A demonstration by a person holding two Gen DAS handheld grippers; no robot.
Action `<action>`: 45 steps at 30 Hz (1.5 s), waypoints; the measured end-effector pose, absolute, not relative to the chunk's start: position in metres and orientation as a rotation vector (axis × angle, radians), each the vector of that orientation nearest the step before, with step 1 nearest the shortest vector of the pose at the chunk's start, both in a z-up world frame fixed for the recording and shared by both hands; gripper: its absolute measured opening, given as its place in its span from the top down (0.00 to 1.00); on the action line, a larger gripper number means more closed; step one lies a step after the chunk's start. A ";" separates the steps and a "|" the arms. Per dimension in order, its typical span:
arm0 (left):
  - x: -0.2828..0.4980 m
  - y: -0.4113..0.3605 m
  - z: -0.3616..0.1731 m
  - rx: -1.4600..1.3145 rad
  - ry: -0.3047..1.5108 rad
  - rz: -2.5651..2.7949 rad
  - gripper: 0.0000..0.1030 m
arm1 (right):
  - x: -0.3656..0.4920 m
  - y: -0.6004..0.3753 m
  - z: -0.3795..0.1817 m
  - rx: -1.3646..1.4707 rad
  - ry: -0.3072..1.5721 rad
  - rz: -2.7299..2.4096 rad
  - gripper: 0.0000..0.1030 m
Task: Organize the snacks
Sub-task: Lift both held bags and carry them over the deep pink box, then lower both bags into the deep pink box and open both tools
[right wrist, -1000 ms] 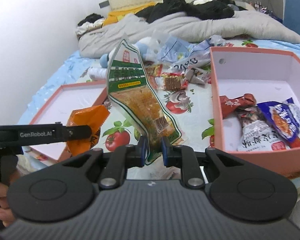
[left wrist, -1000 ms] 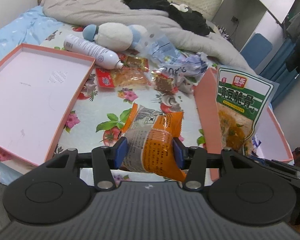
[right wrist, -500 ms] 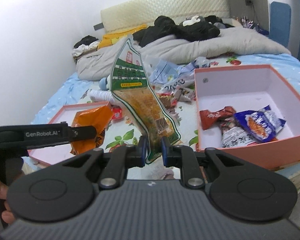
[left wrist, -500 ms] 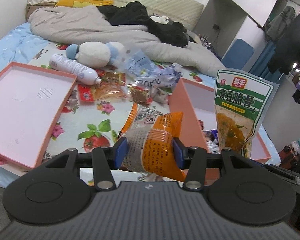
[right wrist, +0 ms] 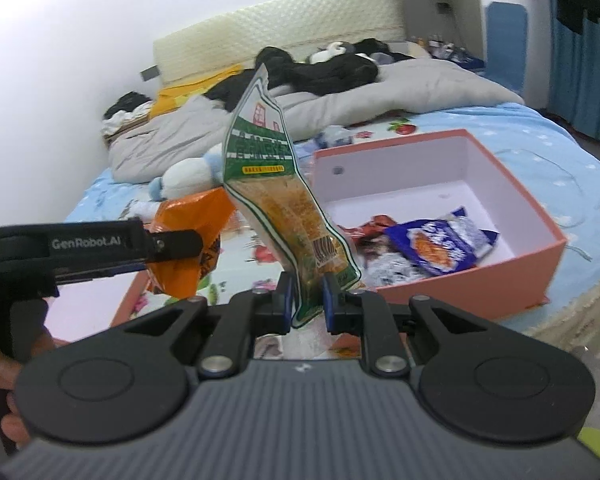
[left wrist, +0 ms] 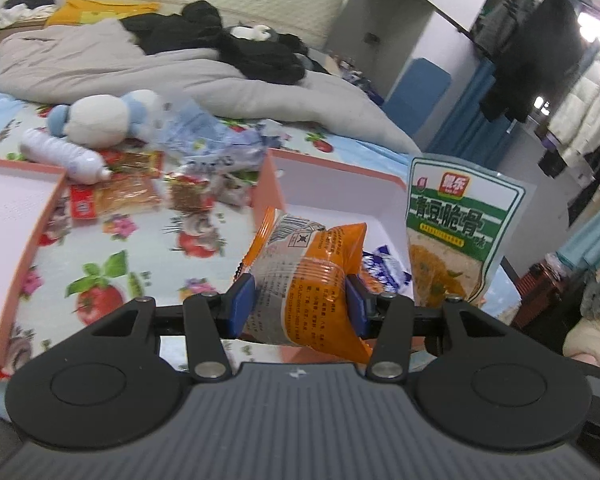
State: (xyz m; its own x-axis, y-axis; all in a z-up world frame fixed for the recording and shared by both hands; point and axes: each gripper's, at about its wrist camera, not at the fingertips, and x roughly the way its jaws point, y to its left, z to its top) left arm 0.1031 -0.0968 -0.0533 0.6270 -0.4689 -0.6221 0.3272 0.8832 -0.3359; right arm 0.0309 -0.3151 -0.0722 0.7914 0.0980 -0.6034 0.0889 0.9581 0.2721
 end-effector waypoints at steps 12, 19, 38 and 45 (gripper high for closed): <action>0.152 -0.163 -0.070 -0.142 0.837 -0.511 0.47 | 0.068 -0.358 -0.084 0.326 0.694 -0.038 0.82; 0.194 -0.195 -0.082 -0.112 0.866 -0.523 0.47 | 0.102 -0.383 -0.097 0.326 0.723 -0.054 0.82; 0.292 -0.269 -0.141 -0.043 0.980 -0.544 0.47 | 0.189 -0.436 -0.153 0.355 0.830 -0.064 0.81; 0.303 -0.270 -0.152 -0.059 1.001 -0.537 0.46 | 0.200 -0.441 -0.166 0.363 0.865 -0.066 0.80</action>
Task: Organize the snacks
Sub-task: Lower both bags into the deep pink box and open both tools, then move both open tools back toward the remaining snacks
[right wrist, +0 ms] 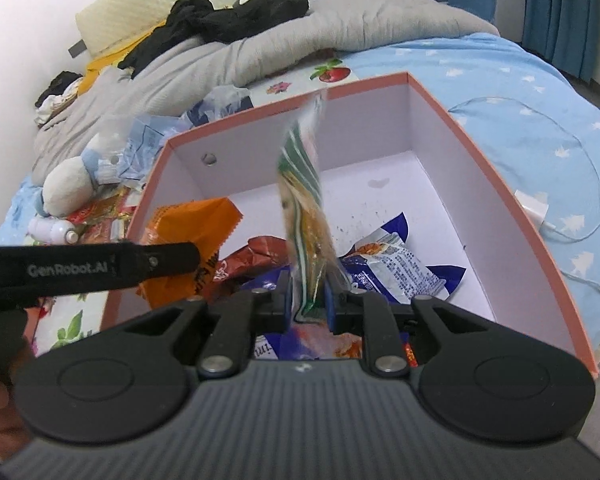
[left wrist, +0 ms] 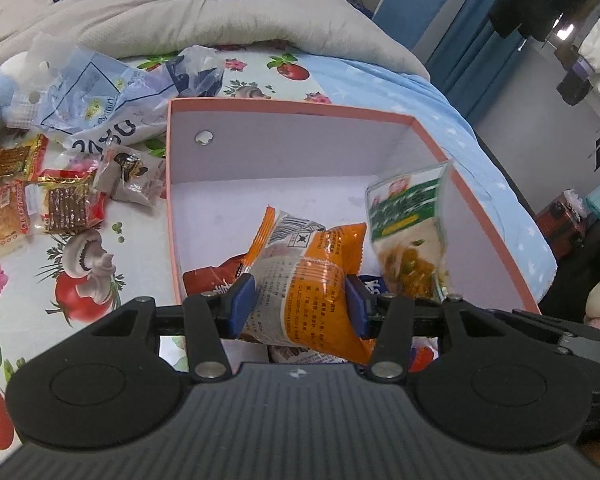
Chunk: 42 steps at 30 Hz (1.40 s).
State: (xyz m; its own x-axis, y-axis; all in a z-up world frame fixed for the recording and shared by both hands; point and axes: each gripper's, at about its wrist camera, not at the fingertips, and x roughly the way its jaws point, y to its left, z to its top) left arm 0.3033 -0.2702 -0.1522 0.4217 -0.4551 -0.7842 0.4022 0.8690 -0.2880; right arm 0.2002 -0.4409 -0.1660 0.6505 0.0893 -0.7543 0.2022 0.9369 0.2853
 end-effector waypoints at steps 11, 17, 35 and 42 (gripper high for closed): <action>0.283 -0.261 -0.129 -0.043 0.965 -0.541 0.37 | 0.184 -0.438 -0.151 0.376 0.847 -0.118 0.50; 0.252 -0.237 -0.103 -0.046 0.913 -0.528 0.37 | 0.156 -0.423 -0.128 0.372 0.793 -0.109 0.50; 0.148 -0.157 -0.060 -0.075 0.805 -0.476 0.37 | 0.083 -0.363 -0.090 0.343 0.705 -0.046 0.50; 0.123 -0.115 -0.056 -0.114 0.787 -0.425 0.37 | 0.072 -0.328 -0.084 0.320 0.693 0.023 0.50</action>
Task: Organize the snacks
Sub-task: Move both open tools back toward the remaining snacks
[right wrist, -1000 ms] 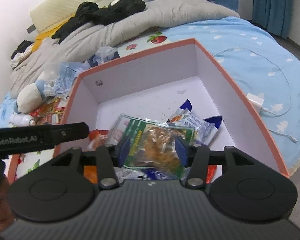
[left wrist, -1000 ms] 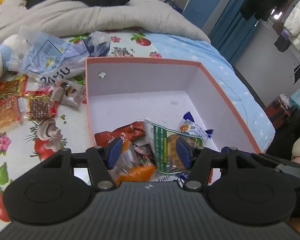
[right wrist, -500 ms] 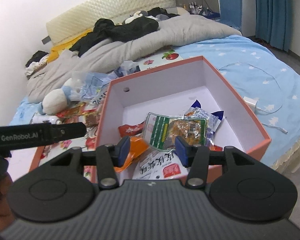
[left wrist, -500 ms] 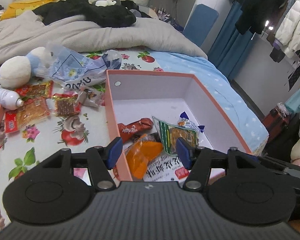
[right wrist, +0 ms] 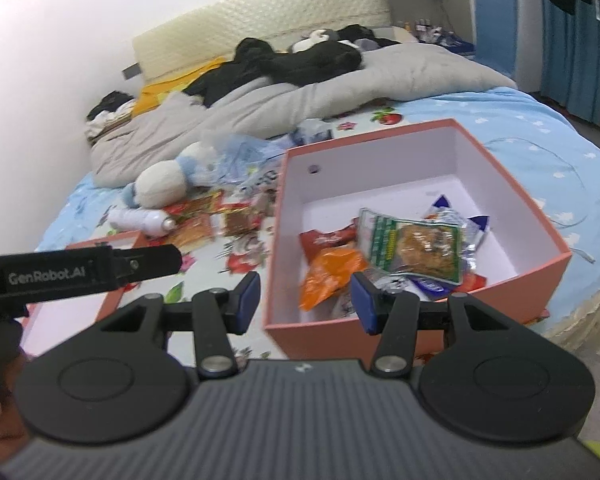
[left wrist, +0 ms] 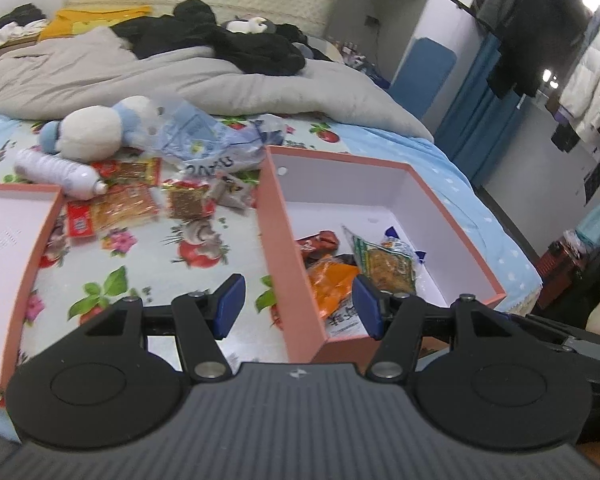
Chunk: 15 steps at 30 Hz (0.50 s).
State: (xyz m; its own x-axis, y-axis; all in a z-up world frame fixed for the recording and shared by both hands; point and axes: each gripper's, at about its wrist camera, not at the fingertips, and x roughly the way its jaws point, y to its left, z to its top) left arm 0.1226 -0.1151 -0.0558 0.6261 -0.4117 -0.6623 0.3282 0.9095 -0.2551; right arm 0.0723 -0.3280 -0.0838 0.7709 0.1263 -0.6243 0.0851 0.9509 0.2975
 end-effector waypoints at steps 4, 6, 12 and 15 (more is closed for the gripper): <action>0.111 -0.091 -0.058 -0.133 0.785 -0.391 0.37 | 0.067 -0.309 -0.082 0.313 0.691 0.064 0.50; 0.105 -0.078 -0.060 -0.139 0.788 -0.370 0.37 | 0.064 -0.301 -0.083 0.312 0.692 0.085 0.50; 0.091 -0.044 -0.073 -0.164 0.805 -0.301 0.37 | 0.060 -0.273 -0.091 0.294 0.712 0.141 0.50; 0.090 -0.030 -0.083 -0.175 0.814 -0.272 0.37 | 0.060 -0.261 -0.096 0.287 0.726 0.167 0.50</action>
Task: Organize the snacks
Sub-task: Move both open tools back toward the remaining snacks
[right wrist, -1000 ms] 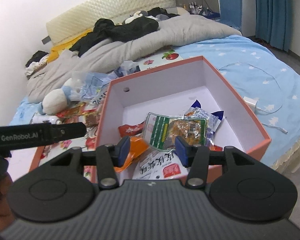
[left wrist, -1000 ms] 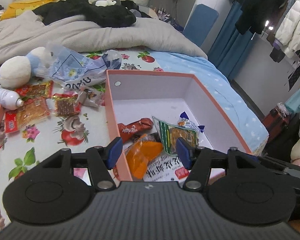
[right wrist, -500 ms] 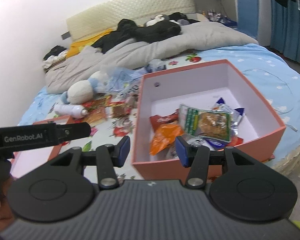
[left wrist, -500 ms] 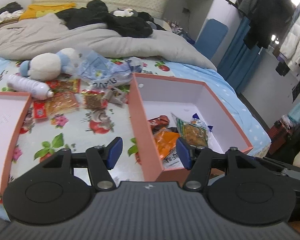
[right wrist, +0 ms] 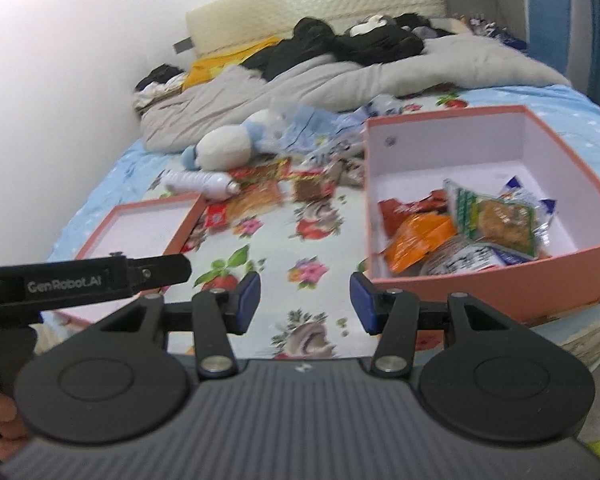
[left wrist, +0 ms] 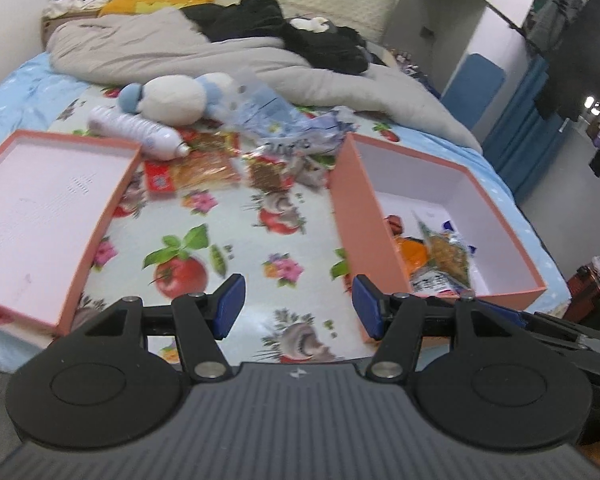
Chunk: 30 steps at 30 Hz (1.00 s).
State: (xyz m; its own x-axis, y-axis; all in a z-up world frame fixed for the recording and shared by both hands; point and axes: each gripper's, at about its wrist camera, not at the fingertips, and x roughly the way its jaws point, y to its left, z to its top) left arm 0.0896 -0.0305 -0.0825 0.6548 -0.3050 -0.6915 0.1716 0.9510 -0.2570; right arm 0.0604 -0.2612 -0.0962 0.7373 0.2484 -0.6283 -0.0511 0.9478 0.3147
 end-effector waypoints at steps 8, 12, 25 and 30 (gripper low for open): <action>0.101 -0.011 -0.103 -0.178 0.841 -0.226 0.37 | 0.077 -0.242 -0.109 0.250 0.747 0.198 0.50; 0.119 -0.003 -0.113 -0.181 0.862 -0.213 0.37 | 0.094 -0.233 -0.116 0.245 0.770 0.208 0.50; 0.202 0.015 -0.137 -0.174 0.896 -0.179 0.37 | 0.169 -0.211 -0.130 0.212 0.794 0.242 0.50; 0.234 0.019 -0.151 -0.173 0.909 -0.169 0.37 | 0.199 -0.208 -0.140 0.198 0.800 0.238 0.50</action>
